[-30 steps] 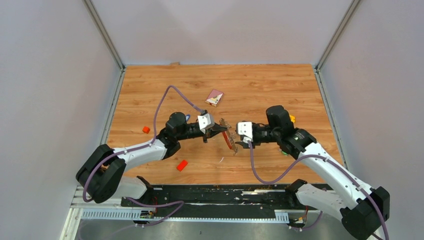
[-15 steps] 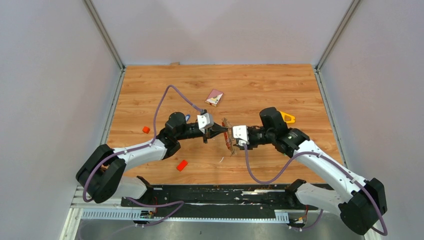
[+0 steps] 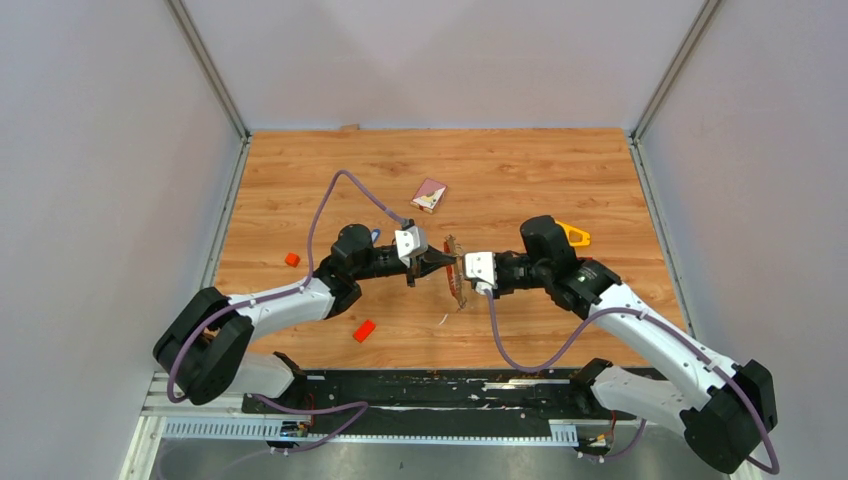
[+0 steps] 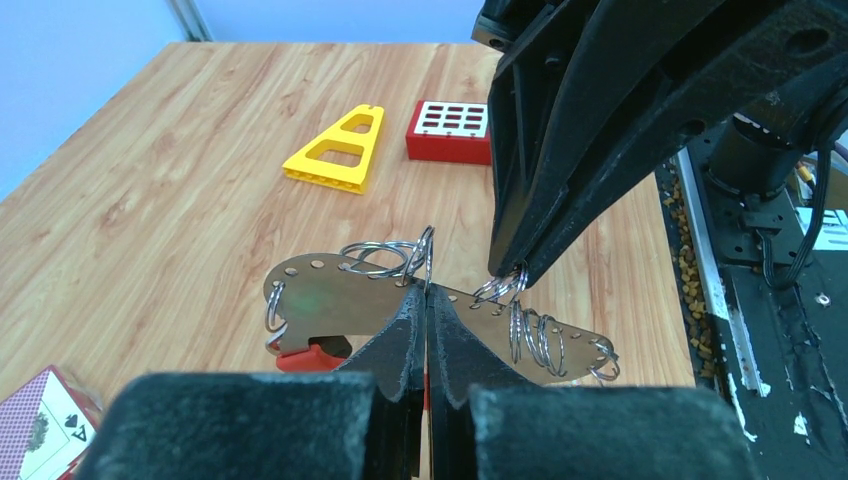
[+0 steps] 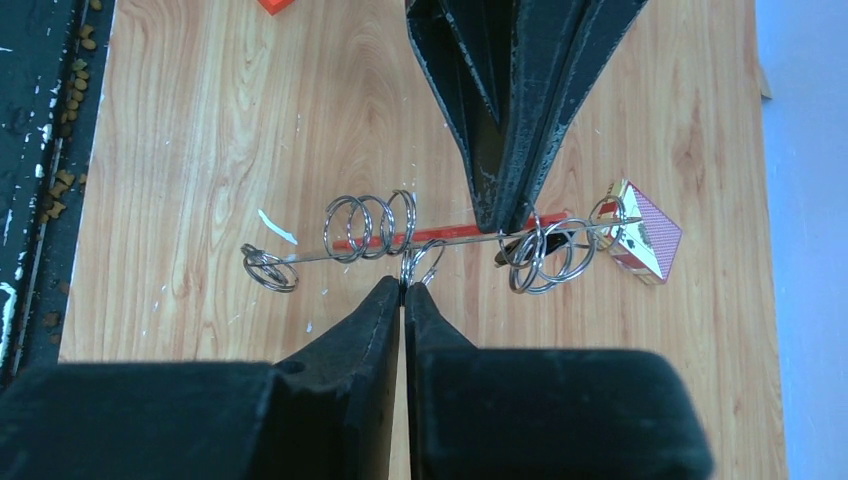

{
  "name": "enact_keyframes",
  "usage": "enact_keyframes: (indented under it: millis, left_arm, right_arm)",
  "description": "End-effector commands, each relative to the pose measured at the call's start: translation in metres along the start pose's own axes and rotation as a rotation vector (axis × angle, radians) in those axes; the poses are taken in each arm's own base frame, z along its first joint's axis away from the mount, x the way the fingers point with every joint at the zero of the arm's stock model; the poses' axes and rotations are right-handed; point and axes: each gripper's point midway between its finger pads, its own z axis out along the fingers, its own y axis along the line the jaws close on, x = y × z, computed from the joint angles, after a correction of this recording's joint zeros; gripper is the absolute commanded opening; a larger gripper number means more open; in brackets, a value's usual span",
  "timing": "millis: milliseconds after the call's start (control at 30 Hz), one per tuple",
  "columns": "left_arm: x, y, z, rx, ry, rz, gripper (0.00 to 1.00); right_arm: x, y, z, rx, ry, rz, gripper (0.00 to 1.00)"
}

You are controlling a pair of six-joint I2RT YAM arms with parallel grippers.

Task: Put the keys on the keyring

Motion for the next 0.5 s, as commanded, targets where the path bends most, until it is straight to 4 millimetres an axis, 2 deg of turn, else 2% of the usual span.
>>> enact_keyframes:
  millis: [0,67,300,467]
  left_arm:
    - [-0.010,0.000,0.002,0.012,-0.039,0.035,0.00]
    - [-0.008,0.001,0.002,0.012,-0.034,0.040,0.00]
    - [0.001,0.003,0.002,0.008,0.000,0.070,0.00]
    - [0.008,0.007,0.003,0.007,0.044,0.099,0.00]
  right_arm:
    - [-0.011,-0.013,-0.005,0.059,-0.022,-0.044,0.04]
    - [-0.012,-0.016,-0.008,0.073,-0.015,-0.053,0.00]
    - [-0.016,-0.026,-0.019,0.113,0.023,-0.061,0.00]
    - [-0.014,-0.028,-0.020,0.112,0.059,-0.033,0.00]
